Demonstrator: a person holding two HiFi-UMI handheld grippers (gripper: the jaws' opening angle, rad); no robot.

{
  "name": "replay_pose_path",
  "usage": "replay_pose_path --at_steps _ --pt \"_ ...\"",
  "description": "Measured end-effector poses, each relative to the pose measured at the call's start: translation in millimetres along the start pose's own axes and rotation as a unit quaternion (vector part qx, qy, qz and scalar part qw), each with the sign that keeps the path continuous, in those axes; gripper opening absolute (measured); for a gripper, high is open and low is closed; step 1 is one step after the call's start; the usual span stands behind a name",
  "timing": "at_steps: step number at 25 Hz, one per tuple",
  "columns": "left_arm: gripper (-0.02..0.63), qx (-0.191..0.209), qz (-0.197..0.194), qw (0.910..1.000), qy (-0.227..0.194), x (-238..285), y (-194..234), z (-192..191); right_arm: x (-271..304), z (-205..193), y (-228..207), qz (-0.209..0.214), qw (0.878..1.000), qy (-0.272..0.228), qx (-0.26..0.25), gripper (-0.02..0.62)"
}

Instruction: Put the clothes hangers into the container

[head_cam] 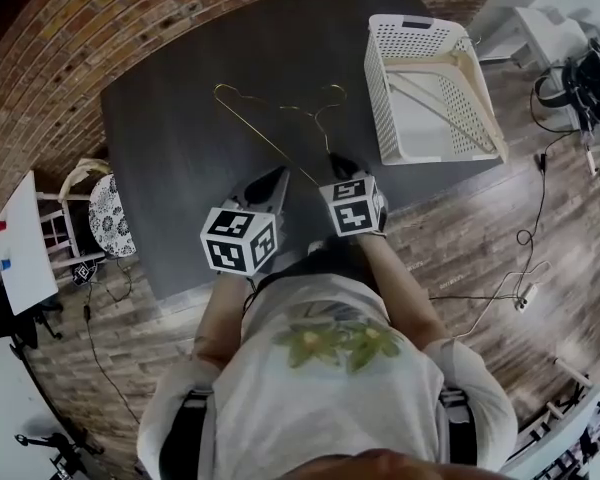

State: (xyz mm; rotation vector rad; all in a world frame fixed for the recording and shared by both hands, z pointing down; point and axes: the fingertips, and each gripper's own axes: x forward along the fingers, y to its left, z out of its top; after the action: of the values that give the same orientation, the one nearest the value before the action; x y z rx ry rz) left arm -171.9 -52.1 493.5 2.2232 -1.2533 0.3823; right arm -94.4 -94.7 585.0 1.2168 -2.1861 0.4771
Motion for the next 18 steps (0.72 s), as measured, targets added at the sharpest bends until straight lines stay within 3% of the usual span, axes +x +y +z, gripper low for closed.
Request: replay_pose_path --at_steps 8,18 --pt "0.029 0.006 -0.019 0.9998 -0.005 -13 -18 9 -53 35 -6 -0.001 0.999 -0.044 0.000 0.038" --pt "0.029 0.016 -0.057 0.9982 -0.002 -9 -48 26 -95 48 -11 -0.003 0.999 -0.043 -0.004 0.038"
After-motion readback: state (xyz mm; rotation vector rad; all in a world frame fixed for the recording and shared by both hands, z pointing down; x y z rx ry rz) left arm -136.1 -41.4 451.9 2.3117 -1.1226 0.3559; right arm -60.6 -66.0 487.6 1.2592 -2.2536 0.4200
